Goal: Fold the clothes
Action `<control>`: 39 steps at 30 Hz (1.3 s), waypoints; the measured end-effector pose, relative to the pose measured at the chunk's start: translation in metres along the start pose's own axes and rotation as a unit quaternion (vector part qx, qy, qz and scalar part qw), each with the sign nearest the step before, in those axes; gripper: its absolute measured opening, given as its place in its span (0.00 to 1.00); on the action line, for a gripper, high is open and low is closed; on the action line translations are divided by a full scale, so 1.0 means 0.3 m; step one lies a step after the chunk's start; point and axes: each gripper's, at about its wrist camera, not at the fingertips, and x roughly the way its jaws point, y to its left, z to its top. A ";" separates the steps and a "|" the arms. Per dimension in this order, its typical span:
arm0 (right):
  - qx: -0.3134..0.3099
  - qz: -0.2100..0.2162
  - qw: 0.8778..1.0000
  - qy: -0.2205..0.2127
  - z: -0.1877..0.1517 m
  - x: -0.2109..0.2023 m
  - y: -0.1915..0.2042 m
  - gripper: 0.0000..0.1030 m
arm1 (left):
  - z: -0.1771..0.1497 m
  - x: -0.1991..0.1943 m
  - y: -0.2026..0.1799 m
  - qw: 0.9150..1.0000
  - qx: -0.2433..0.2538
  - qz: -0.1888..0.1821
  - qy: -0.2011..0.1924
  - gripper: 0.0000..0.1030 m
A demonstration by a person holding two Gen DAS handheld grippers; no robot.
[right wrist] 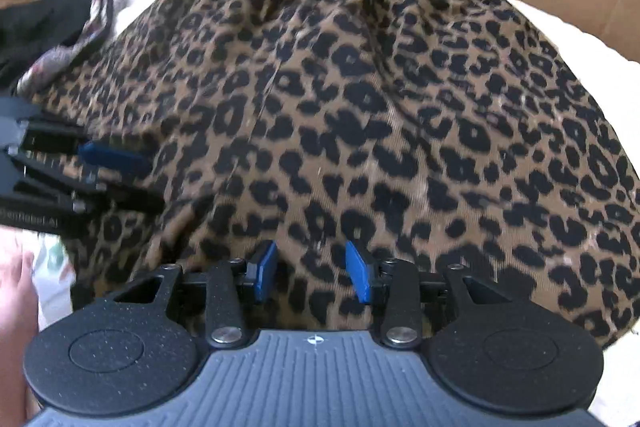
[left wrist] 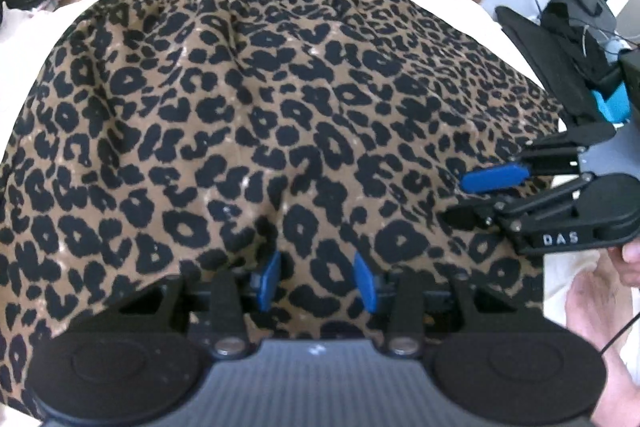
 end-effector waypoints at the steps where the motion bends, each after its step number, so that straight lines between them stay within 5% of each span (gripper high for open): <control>1: 0.001 0.002 1.000 0.007 -0.008 -0.007 0.001 0.43 | -0.007 -0.003 -0.001 1.000 -0.002 -0.004 0.003 0.42; 7: 0.013 0.037 0.998 0.046 -0.090 -0.042 0.004 0.36 | -0.055 -0.031 -0.011 0.999 -0.001 -0.027 0.025 0.40; 12: 0.034 0.057 0.996 0.059 -0.120 -0.085 -0.022 0.30 | -0.067 -0.053 -0.008 0.998 -0.016 -0.051 0.044 0.21; 15: 0.027 0.061 0.996 0.051 -0.129 -0.113 -0.031 0.26 | -0.064 -0.083 -0.007 0.997 -0.018 -0.058 0.042 0.18; 21: 0.003 0.069 0.997 0.019 -0.152 -0.194 -0.032 0.29 | -0.042 -0.106 -0.034 0.997 -0.010 -0.066 0.029 0.18; 39: -0.098 0.056 0.994 -0.016 -0.155 -0.119 0.115 0.44 | 0.010 -0.091 -0.088 0.997 0.005 -0.063 0.034 0.19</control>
